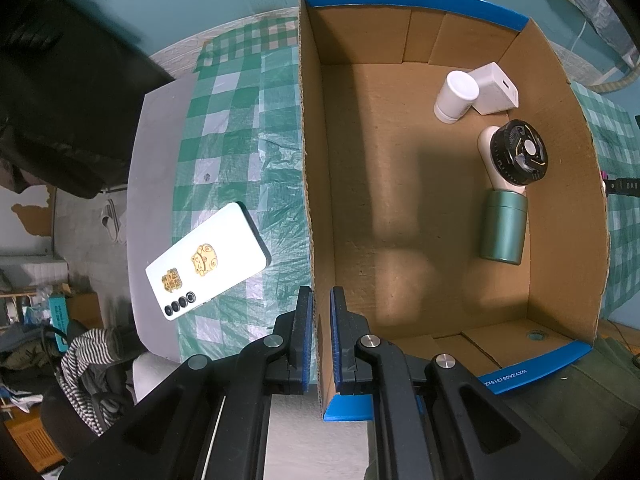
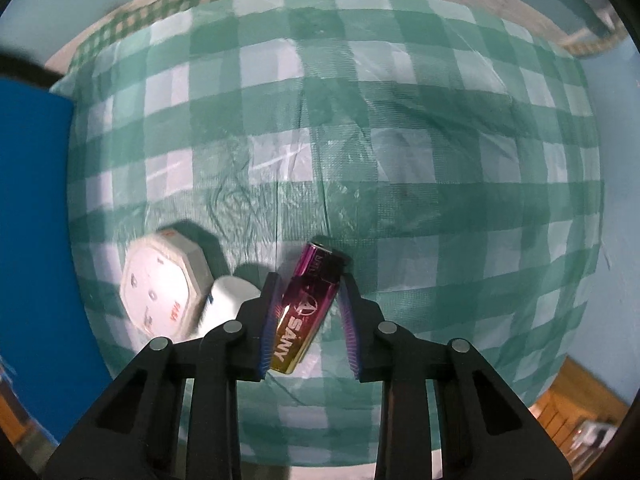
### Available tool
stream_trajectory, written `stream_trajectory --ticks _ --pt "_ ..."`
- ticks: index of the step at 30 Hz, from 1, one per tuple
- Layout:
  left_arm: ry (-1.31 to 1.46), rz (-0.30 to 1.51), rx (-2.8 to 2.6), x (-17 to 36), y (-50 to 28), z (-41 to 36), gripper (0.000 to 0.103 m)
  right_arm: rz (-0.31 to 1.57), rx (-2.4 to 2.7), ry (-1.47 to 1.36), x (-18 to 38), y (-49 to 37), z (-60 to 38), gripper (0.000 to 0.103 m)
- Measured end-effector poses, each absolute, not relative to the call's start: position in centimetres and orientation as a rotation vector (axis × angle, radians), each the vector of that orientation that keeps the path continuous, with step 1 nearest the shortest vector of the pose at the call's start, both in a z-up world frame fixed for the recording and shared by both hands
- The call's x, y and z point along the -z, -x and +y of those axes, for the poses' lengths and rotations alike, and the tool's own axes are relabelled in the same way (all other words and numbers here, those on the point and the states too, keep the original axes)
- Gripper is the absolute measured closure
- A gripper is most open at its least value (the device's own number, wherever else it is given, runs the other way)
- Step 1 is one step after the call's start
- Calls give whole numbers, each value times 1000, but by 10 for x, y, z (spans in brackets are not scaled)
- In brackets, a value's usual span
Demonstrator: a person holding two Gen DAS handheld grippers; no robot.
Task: Organize rigid objects
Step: 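Move the right tool to the purple lighter and grasp it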
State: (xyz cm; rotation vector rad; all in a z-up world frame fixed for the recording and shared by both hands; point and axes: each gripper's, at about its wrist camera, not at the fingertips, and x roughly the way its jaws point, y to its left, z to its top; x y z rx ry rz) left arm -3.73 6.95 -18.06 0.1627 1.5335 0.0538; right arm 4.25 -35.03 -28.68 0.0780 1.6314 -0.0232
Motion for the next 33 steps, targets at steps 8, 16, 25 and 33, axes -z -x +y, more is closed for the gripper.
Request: stream_trajectory --ticks 8,16,25,33 --pt "-163 1535 -53 180 38 70 95 1633 -2 -46 283 -23 -352 76" --pt "-167 1535 -53 182 40 70 95 1635 33 -99 287 0 -354 76" --pt "-172 1535 -42 183 42 70 95 1587 53 -103 278 9 -365 82" --pt "-172 1538 -41 184 41 70 95 1578 30 -66 270 12 -355 82"
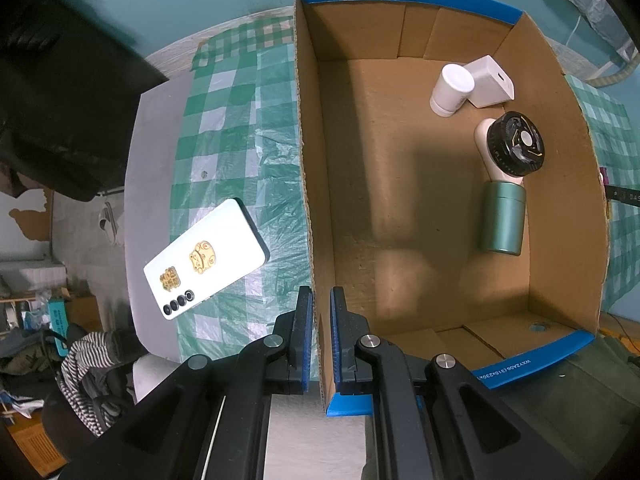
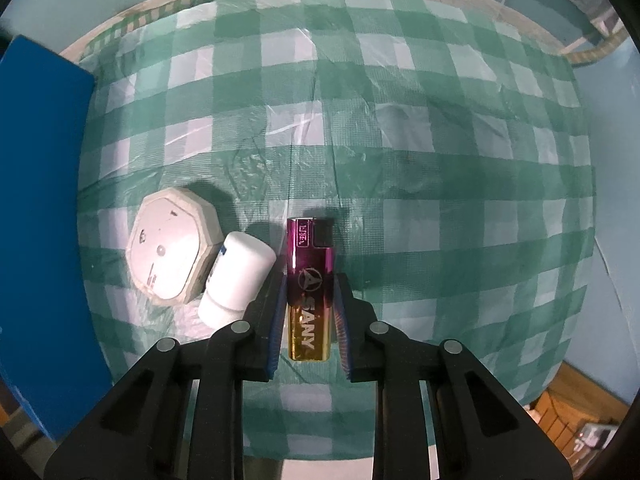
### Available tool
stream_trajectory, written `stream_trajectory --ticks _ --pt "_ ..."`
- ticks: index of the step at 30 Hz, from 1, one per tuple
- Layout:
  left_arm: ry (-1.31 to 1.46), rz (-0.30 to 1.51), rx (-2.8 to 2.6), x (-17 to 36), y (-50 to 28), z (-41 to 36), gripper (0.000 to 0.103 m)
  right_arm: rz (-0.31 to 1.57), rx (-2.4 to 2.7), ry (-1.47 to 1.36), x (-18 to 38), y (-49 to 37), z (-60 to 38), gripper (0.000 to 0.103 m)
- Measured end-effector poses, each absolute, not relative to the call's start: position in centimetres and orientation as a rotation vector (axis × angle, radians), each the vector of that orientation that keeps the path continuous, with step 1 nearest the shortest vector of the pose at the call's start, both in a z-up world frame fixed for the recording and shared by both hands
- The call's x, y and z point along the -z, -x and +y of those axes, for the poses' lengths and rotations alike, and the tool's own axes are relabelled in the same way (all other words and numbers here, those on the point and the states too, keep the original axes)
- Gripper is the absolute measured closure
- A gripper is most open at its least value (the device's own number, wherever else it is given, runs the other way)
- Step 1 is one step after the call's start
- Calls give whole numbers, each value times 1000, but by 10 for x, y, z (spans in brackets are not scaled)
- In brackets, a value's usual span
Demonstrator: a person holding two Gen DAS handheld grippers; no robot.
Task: Organize rigid objects
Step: 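Move the right tool to the purple lighter and grasp it, then lift the purple lighter and carry it over the box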
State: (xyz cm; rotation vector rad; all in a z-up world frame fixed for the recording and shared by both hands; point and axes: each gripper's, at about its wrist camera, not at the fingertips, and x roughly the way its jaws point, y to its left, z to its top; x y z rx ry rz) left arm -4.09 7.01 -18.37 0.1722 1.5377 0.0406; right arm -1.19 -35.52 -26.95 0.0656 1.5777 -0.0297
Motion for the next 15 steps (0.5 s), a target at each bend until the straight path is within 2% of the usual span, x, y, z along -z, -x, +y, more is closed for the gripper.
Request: stream_trajectory --ticks 15 --pt "-172 1539 -40 184 41 71 95 1509 -79 27 220 -11 -300 82"
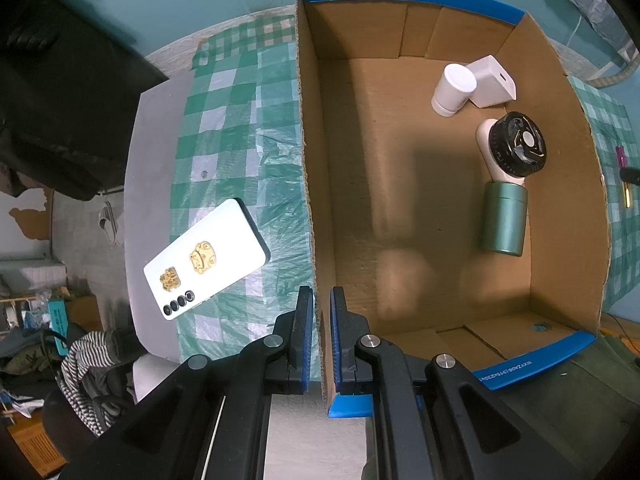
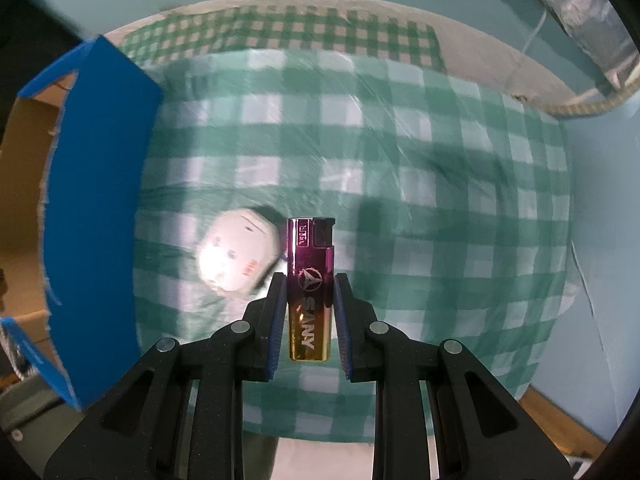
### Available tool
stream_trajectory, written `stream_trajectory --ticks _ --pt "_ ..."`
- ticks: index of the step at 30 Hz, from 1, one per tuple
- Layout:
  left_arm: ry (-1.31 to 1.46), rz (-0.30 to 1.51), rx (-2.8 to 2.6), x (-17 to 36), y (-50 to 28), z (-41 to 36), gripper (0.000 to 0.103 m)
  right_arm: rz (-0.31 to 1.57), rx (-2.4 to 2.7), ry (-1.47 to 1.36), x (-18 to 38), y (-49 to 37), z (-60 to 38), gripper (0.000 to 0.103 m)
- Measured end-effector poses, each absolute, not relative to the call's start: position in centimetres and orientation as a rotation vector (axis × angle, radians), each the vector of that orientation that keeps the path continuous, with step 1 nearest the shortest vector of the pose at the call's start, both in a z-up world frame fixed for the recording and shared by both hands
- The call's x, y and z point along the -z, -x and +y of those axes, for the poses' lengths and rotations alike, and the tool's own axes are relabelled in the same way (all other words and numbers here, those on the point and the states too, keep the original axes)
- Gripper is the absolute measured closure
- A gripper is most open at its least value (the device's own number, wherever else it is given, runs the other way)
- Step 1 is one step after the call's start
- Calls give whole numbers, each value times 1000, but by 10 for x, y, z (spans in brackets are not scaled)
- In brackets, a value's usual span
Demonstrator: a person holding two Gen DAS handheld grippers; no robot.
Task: Organize rigid objects
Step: 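Lift the purple lighter and carry it over the box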
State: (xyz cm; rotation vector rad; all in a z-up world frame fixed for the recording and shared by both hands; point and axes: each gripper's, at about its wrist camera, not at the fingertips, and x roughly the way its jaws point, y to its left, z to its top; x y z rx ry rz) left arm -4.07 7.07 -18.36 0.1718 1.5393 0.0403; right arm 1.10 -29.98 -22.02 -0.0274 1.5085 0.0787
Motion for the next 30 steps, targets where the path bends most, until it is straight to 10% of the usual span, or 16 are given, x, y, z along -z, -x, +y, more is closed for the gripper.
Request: stream_trajectory --ticks 30 --pt "-161 1541 -46 183 38 70 95 1365 -454 180 148 -48 -158 82"
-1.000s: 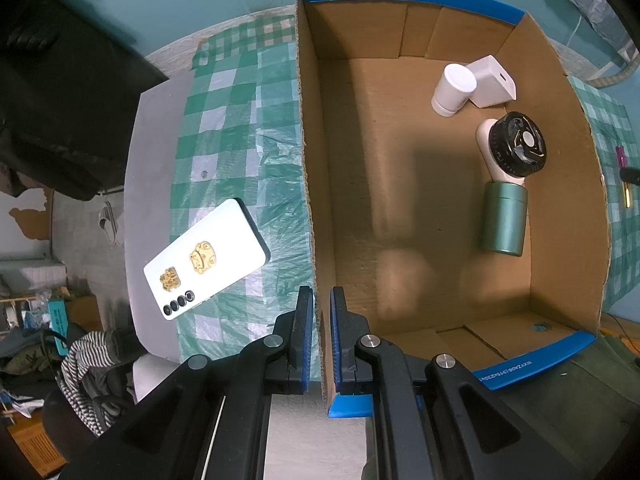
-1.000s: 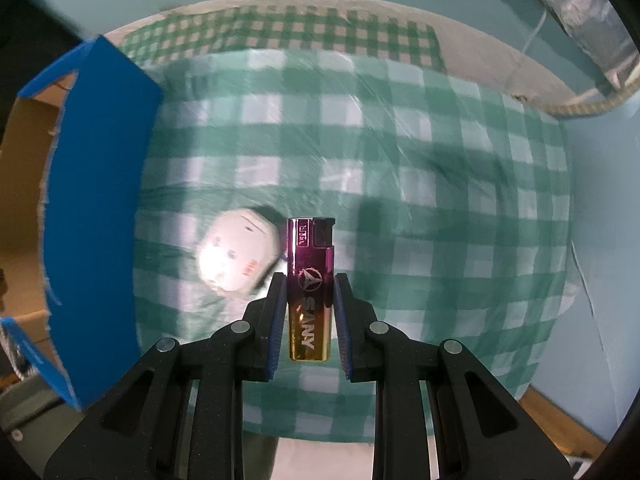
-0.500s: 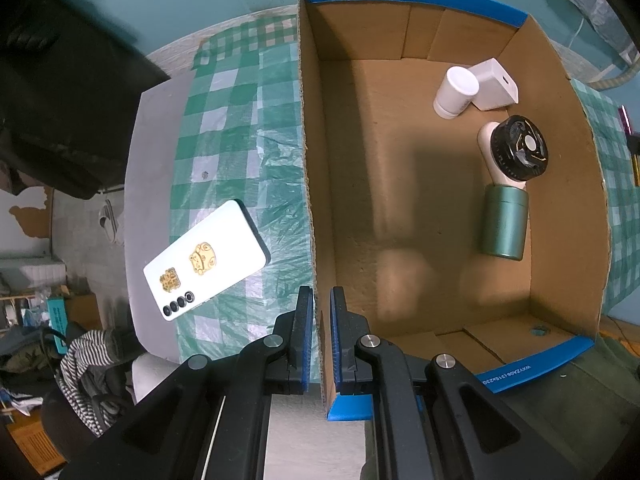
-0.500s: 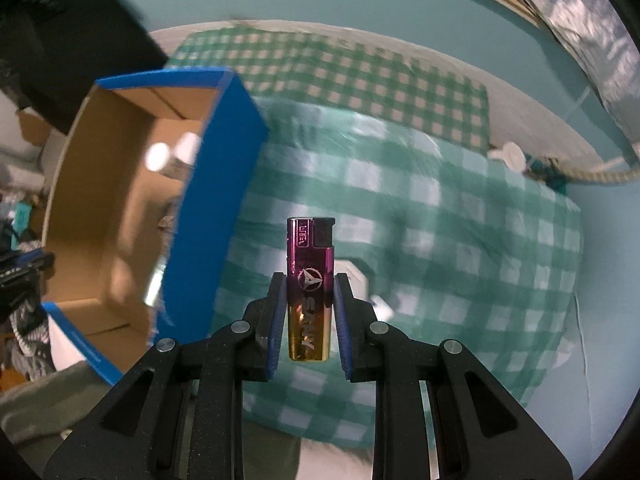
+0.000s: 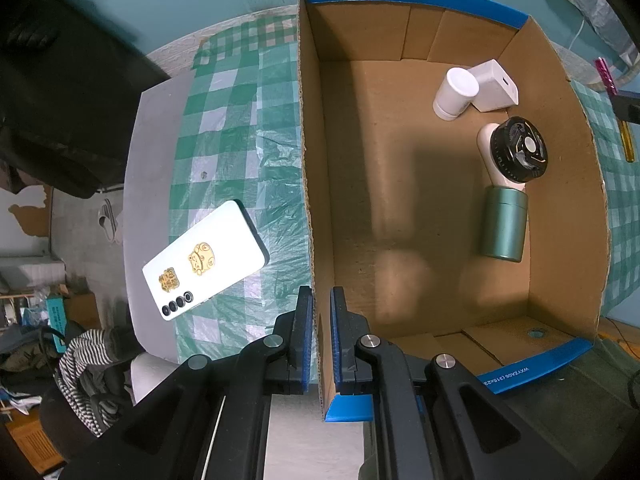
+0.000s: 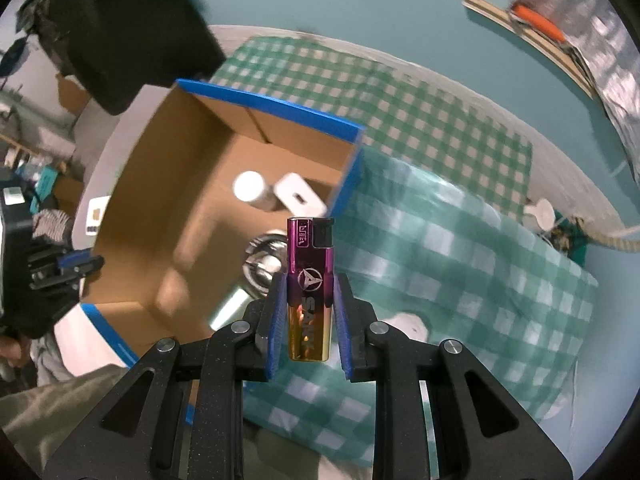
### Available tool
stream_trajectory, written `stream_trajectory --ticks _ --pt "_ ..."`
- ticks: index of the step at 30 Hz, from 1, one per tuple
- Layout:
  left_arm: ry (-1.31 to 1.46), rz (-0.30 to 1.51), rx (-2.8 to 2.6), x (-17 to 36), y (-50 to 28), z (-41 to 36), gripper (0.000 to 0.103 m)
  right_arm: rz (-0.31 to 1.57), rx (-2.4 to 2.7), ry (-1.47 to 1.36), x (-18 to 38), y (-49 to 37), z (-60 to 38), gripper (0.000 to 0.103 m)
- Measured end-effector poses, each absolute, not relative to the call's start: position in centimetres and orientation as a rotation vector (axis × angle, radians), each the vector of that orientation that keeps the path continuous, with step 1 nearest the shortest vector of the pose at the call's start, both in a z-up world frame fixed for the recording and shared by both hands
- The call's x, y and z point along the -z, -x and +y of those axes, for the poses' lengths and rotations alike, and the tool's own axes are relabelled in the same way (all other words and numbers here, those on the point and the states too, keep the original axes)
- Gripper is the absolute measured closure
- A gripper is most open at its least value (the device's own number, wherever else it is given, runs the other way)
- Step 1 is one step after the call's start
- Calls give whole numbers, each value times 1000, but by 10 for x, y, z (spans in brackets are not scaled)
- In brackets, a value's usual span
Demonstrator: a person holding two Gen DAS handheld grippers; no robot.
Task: Organize rigid objects
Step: 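Lift the purple lighter and carry it over the box, then lower the lighter into the box and open the right gripper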
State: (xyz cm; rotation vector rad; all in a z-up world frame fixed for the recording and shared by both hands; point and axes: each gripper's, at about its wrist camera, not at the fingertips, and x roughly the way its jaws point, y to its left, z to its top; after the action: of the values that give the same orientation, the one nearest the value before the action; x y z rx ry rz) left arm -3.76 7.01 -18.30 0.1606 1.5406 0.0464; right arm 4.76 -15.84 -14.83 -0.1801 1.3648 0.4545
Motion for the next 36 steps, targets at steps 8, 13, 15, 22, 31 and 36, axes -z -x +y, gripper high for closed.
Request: stream_trajectory --ticks 8,13,15,22,31,36 --pt "-159 1539 -46 183 37 70 95 1375 -523 237 158 -46 -124 82" --pt "-160 1538 -47 183 37 71 95 1389 -550 257 166 -46 -111 82" --pt "-160 1538 -47 183 37 71 95 1398 -559 266 170 -46 -106 82" --pt "-159 1539 -48 183 37 71 95 1430 -564 274 180 -44 -99 82" --pt "-160 1539 -48 183 37 71 95 1420 -544 265 175 -41 -105 64" --pt "-164 1539 -48 183 37 71 95 1414 -513 218 168 -39 -121 58"
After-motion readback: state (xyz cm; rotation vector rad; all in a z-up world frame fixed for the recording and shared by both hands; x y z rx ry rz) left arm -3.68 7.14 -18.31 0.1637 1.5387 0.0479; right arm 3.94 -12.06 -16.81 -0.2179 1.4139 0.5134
